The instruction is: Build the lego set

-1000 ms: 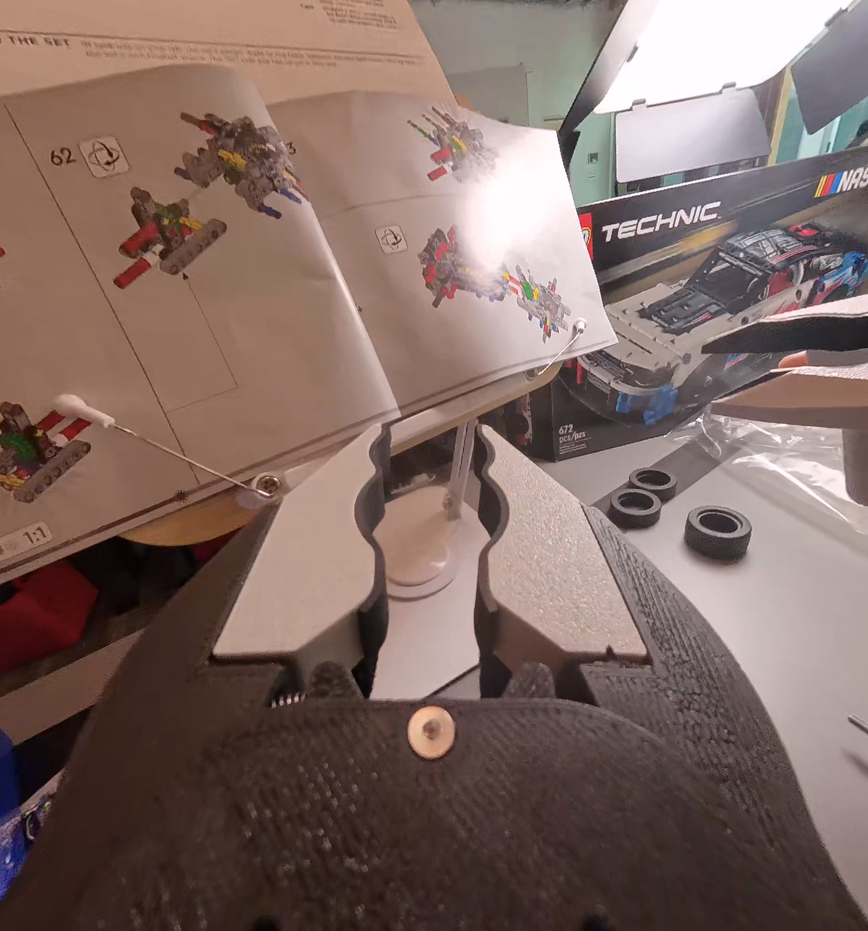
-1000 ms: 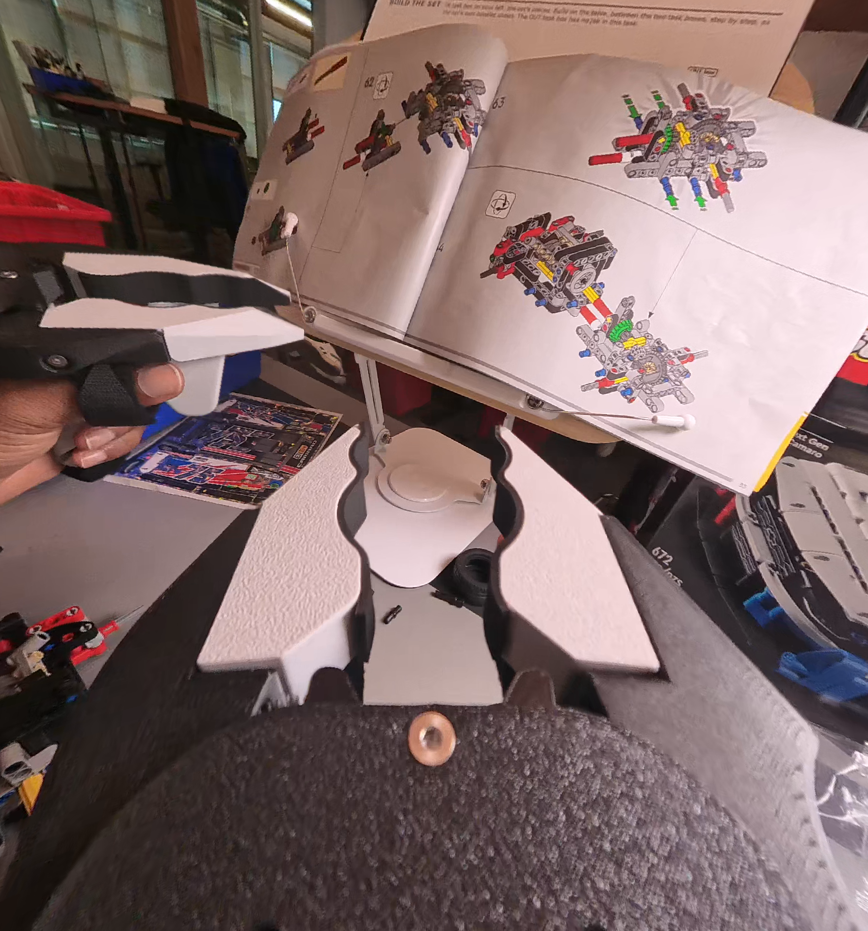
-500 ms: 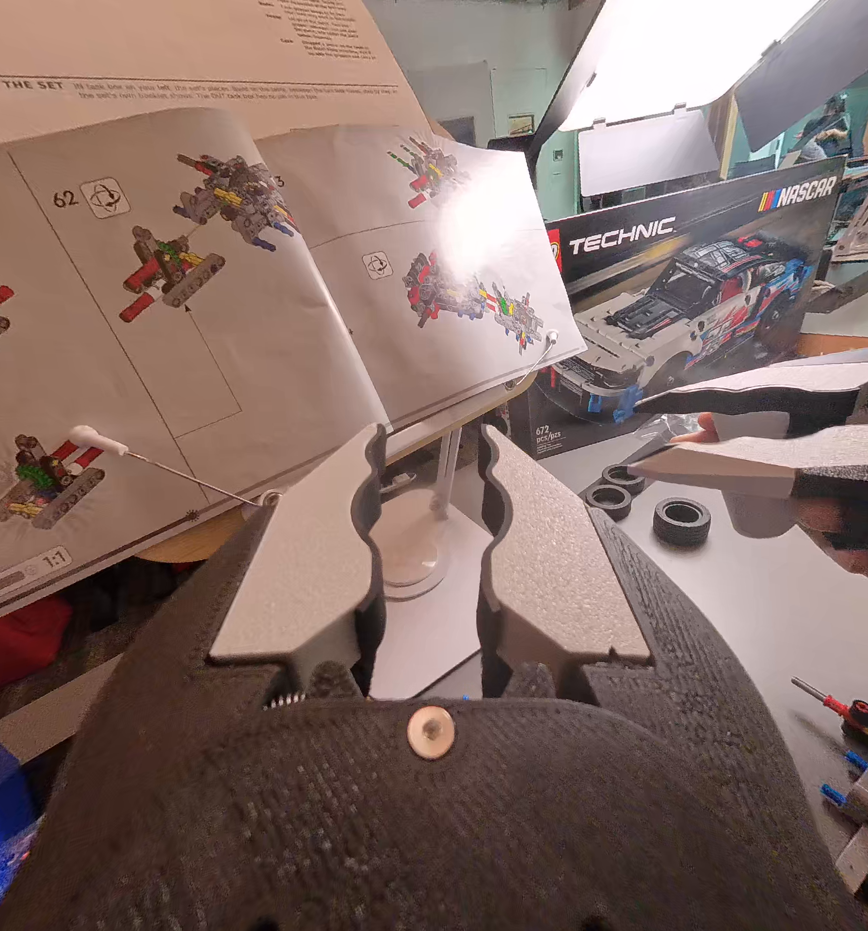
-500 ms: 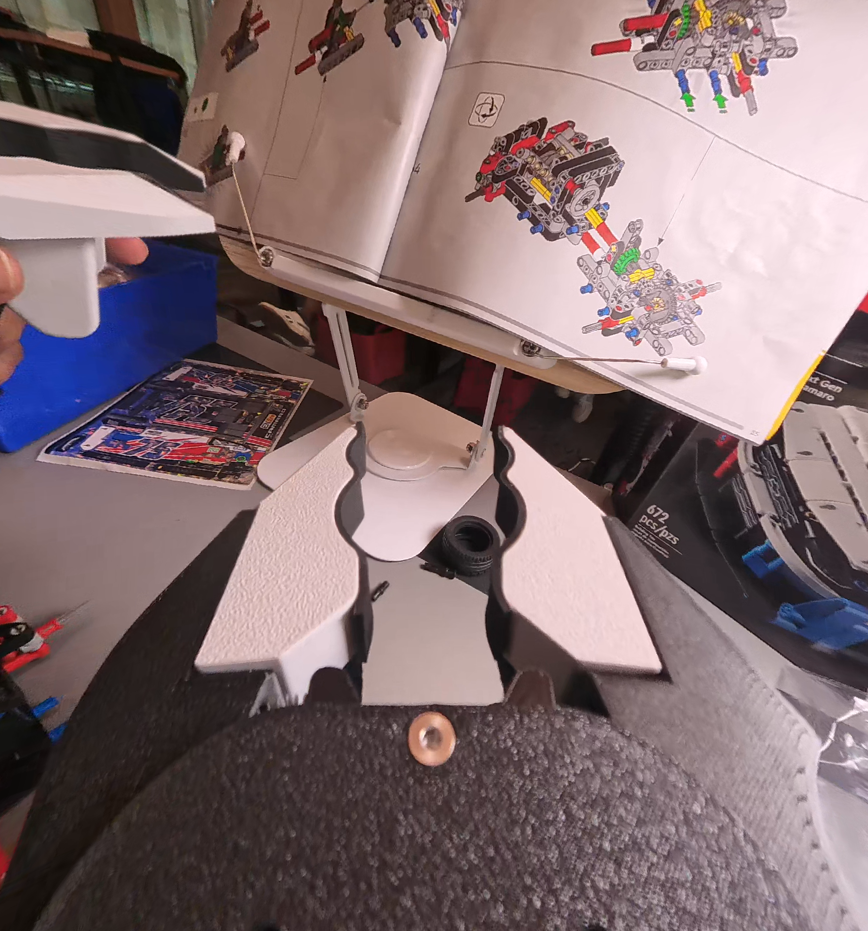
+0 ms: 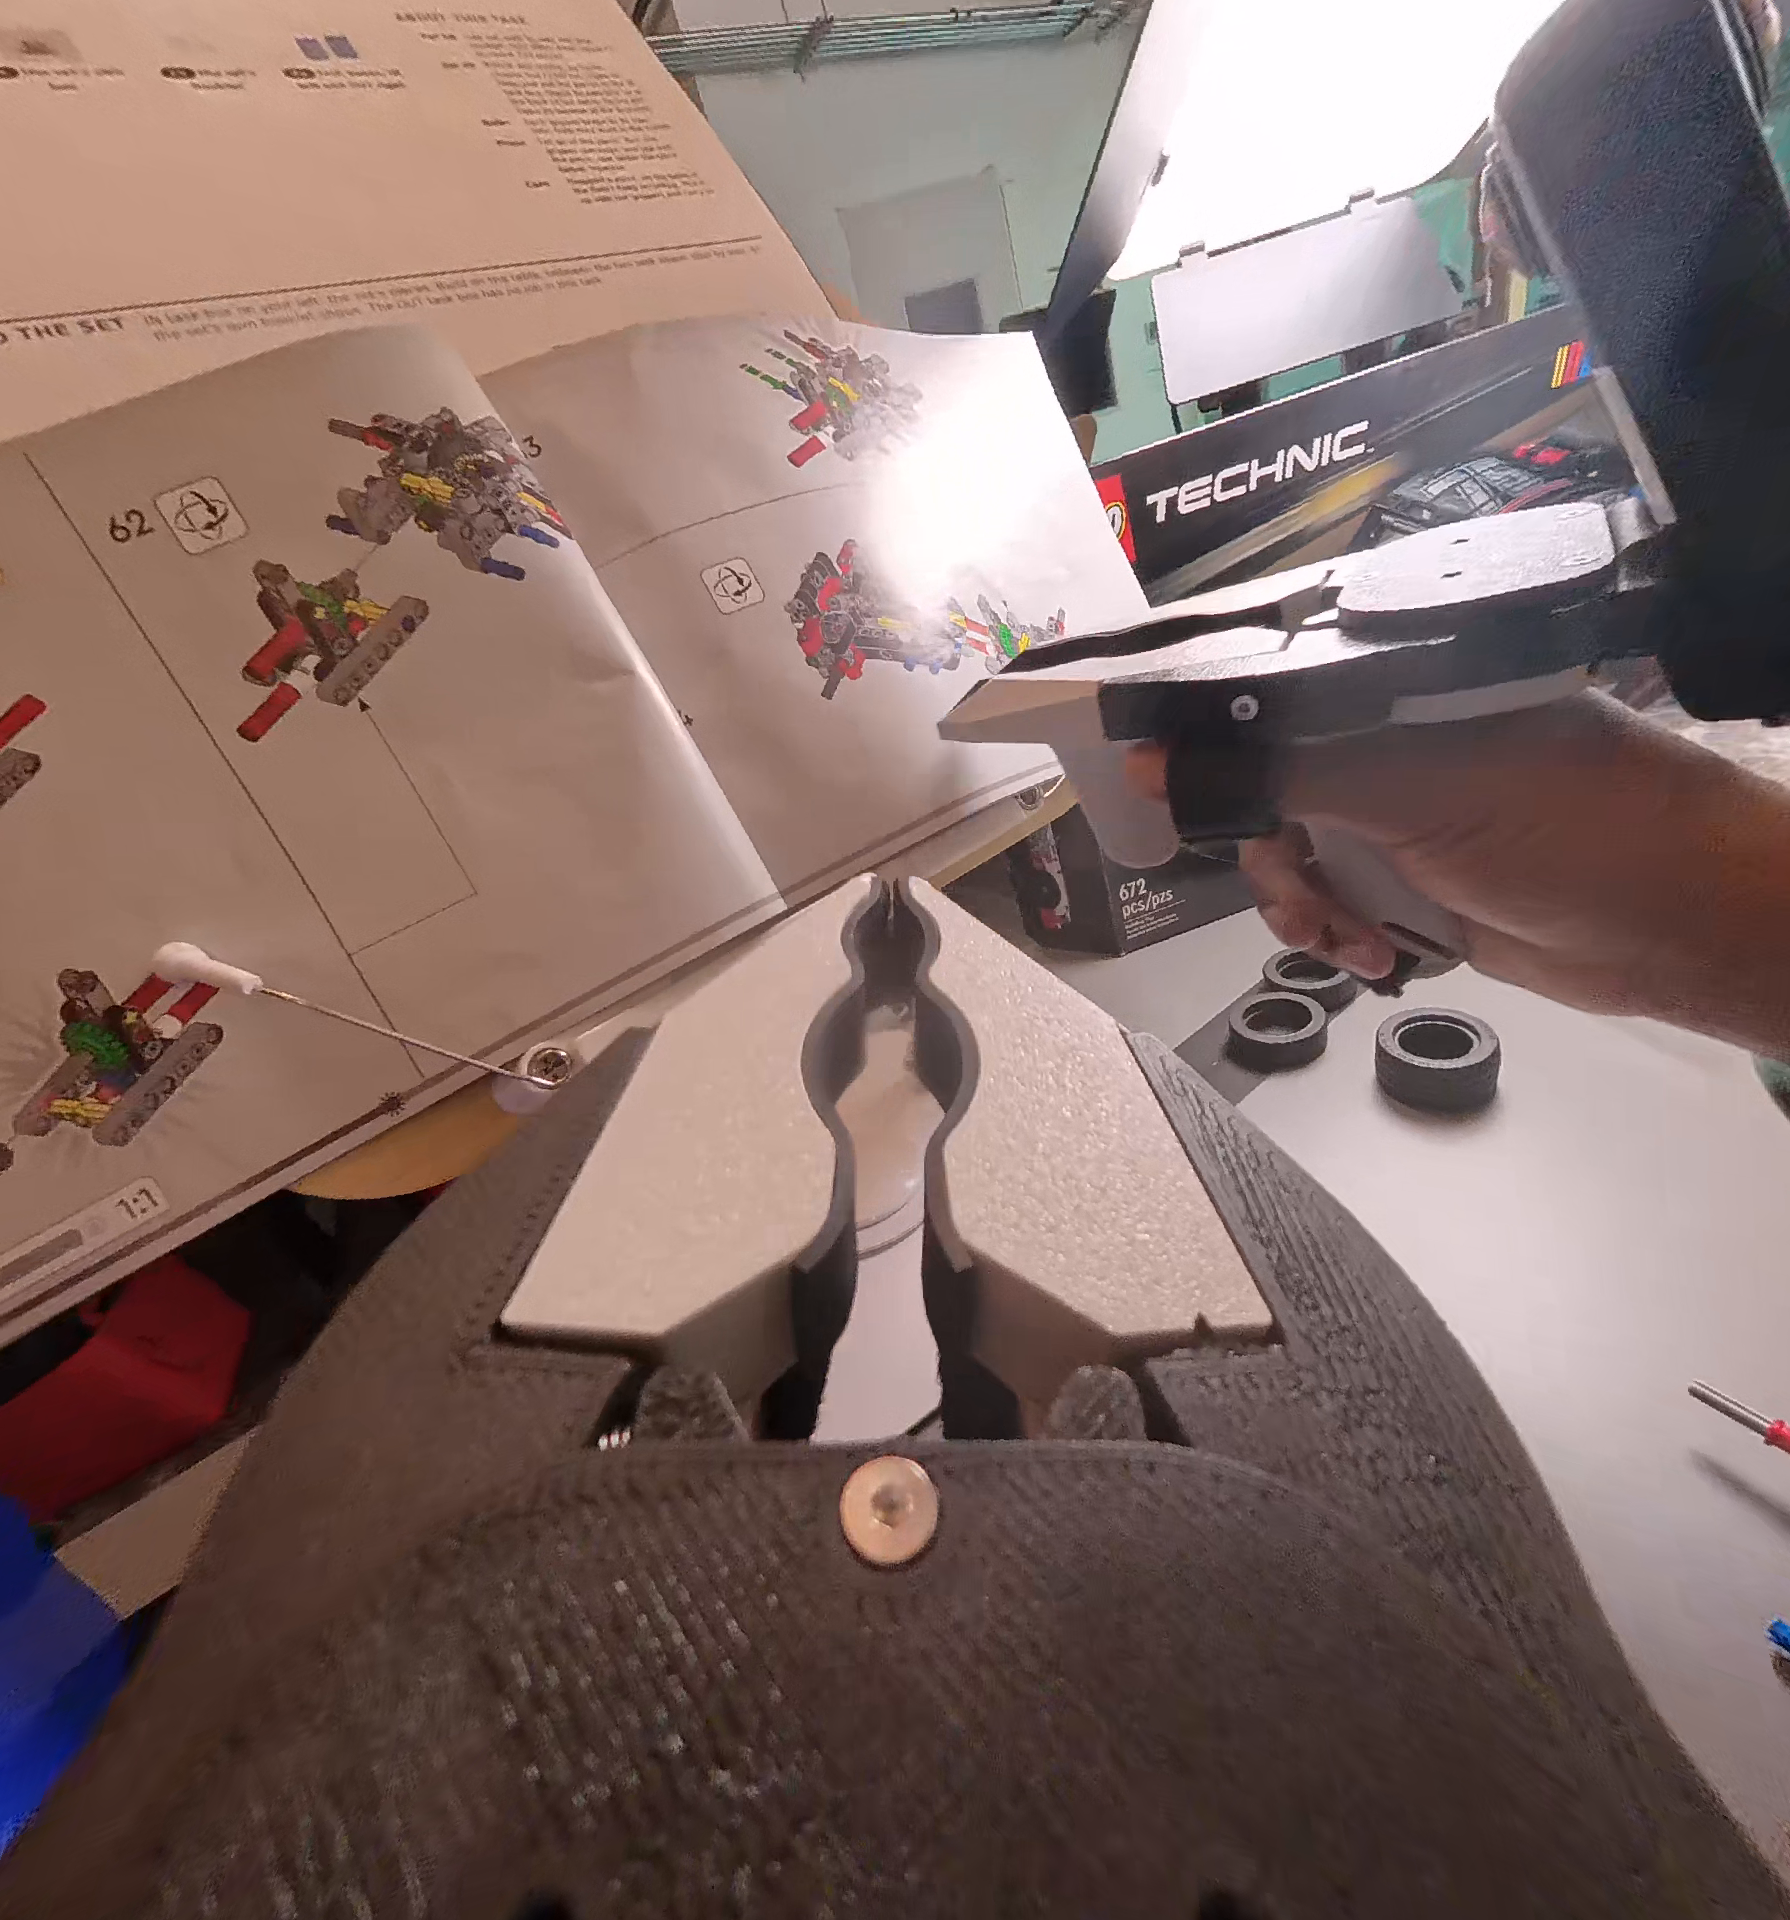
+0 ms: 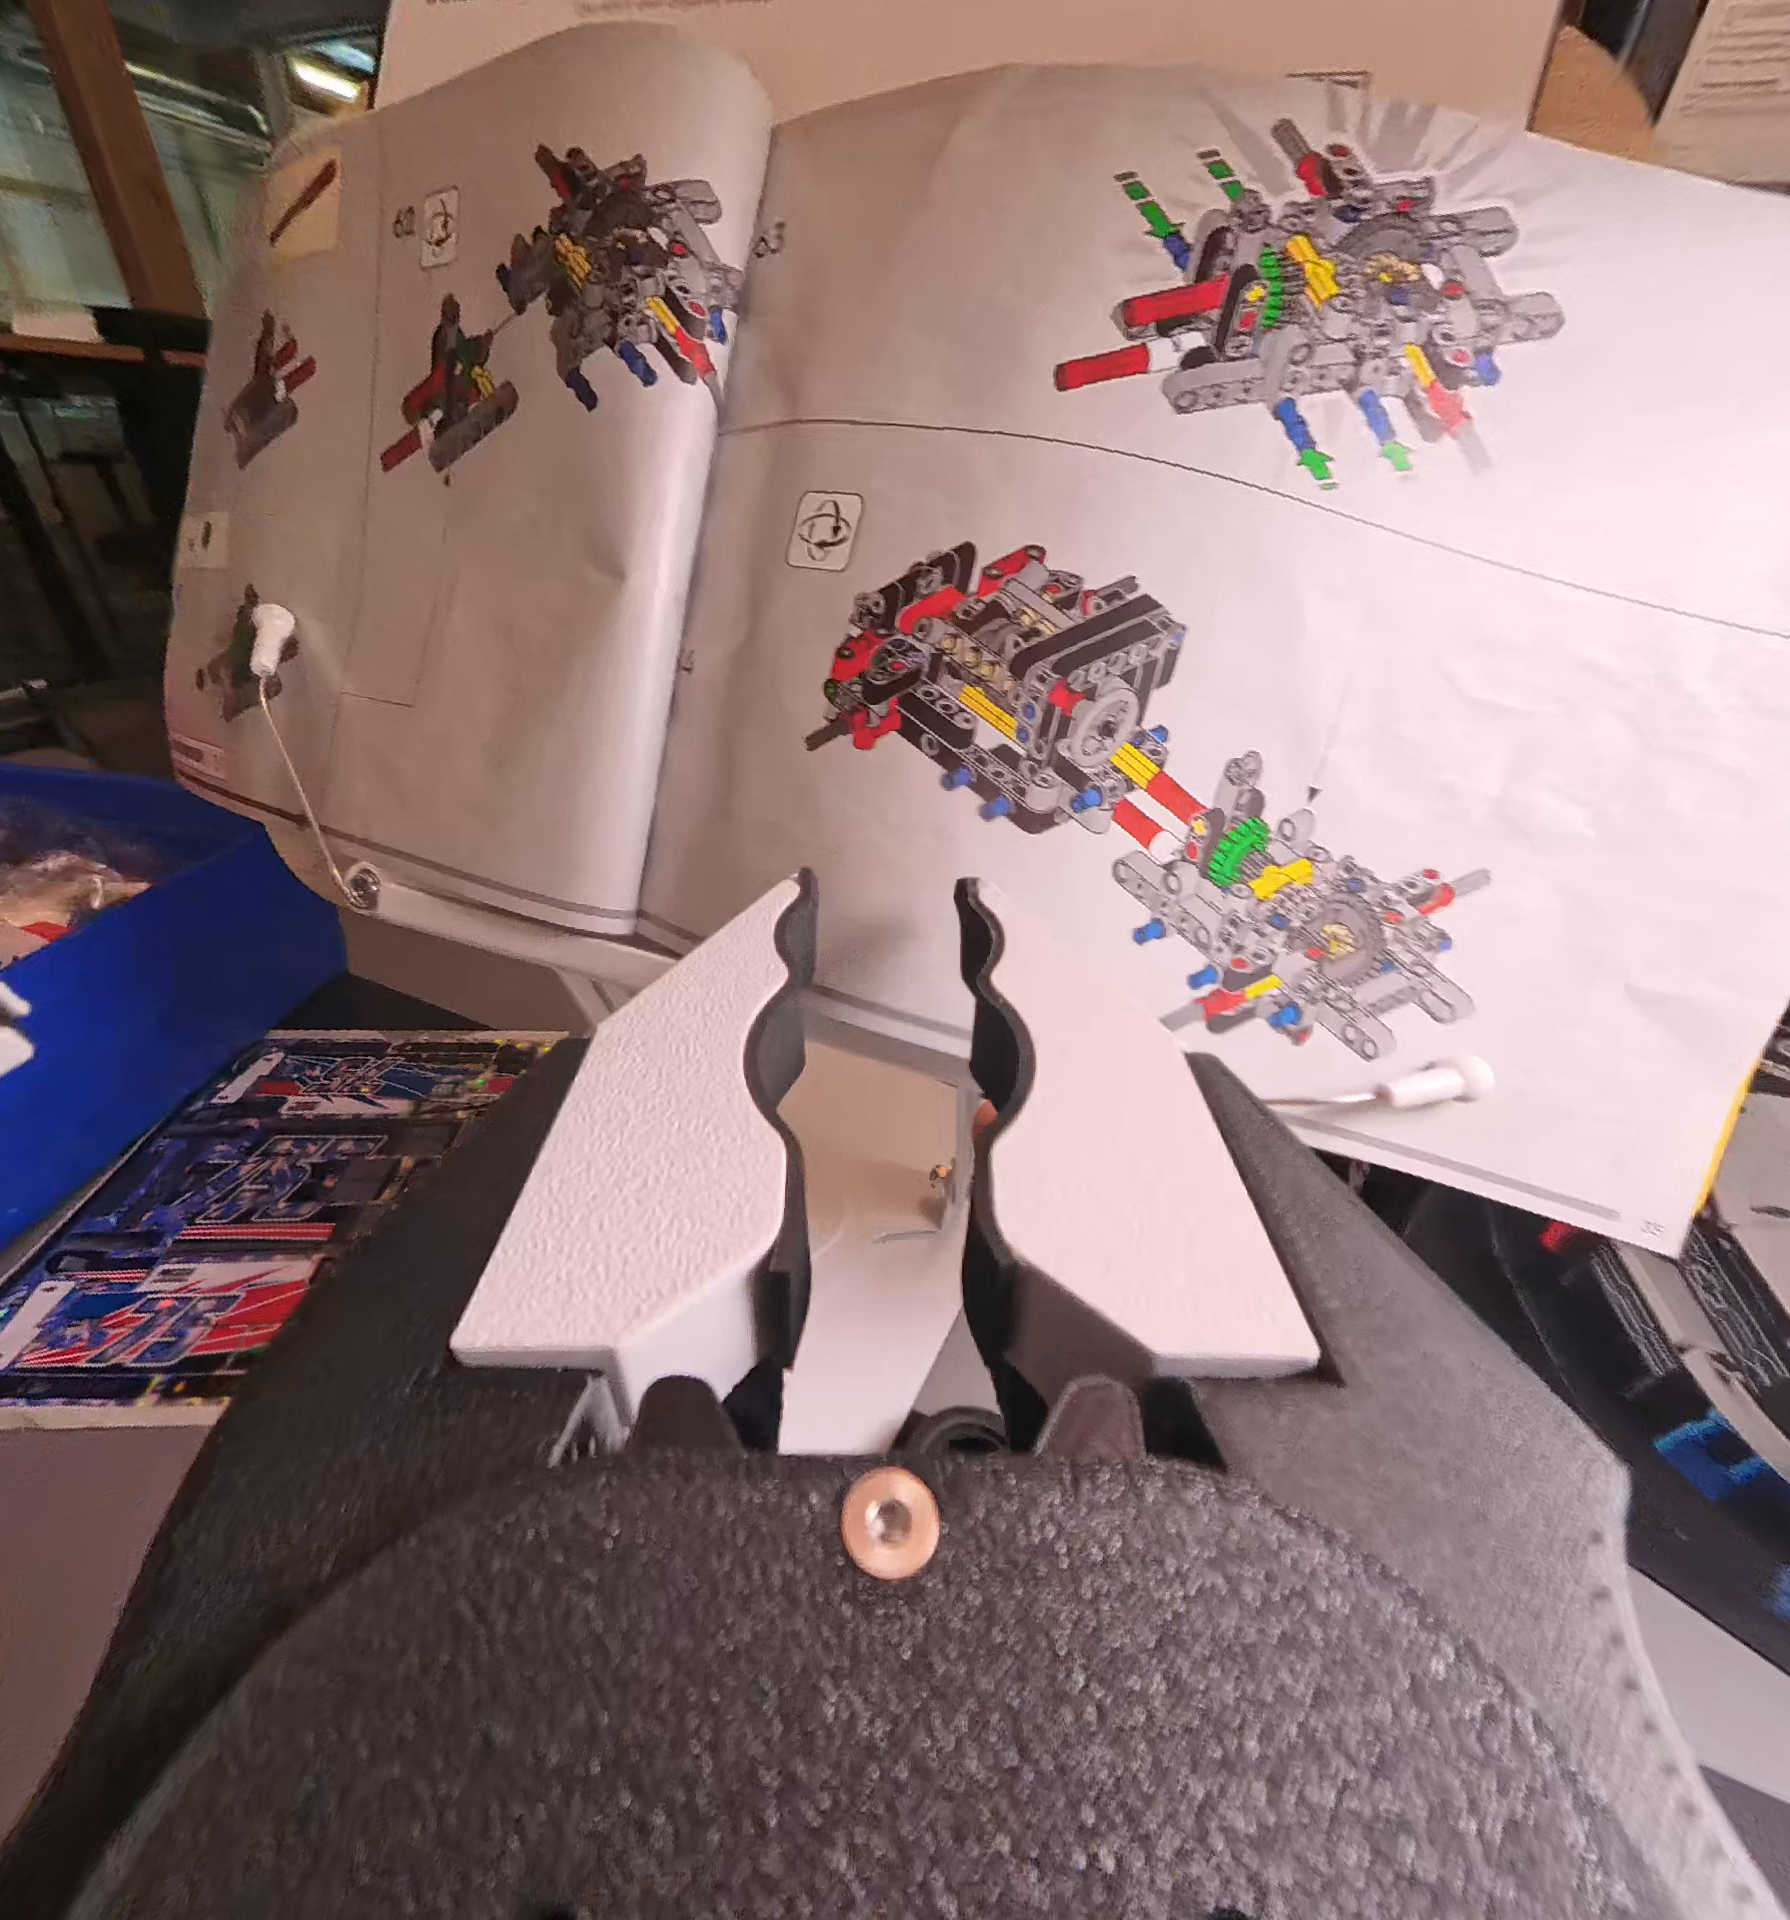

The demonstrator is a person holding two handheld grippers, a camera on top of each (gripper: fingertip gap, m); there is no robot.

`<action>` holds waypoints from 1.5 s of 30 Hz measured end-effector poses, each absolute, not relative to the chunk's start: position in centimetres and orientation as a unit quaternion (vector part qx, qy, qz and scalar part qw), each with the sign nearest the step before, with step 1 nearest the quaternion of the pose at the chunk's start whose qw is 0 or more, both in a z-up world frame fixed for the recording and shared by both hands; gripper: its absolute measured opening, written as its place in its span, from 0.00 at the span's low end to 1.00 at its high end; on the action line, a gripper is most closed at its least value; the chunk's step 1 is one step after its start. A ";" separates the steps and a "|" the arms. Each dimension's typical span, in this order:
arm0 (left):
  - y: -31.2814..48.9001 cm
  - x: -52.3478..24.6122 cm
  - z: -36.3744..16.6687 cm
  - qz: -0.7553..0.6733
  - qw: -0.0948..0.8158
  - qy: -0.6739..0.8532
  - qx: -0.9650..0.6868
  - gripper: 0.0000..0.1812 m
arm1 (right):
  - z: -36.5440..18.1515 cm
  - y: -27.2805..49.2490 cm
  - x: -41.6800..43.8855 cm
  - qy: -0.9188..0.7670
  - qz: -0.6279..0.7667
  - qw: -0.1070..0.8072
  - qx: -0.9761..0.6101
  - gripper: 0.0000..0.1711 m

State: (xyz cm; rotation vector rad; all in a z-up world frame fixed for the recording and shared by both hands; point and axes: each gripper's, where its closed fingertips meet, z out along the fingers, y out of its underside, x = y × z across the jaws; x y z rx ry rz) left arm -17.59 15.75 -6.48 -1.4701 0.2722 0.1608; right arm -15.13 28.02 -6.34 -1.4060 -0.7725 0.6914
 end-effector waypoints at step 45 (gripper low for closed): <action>15.4 -19.4 -6.4 0.034 0.691 0.107 -0.714 0.22 | -10.0 34.9 -9.2 -0.201 0.332 0.574 -0.721 0.24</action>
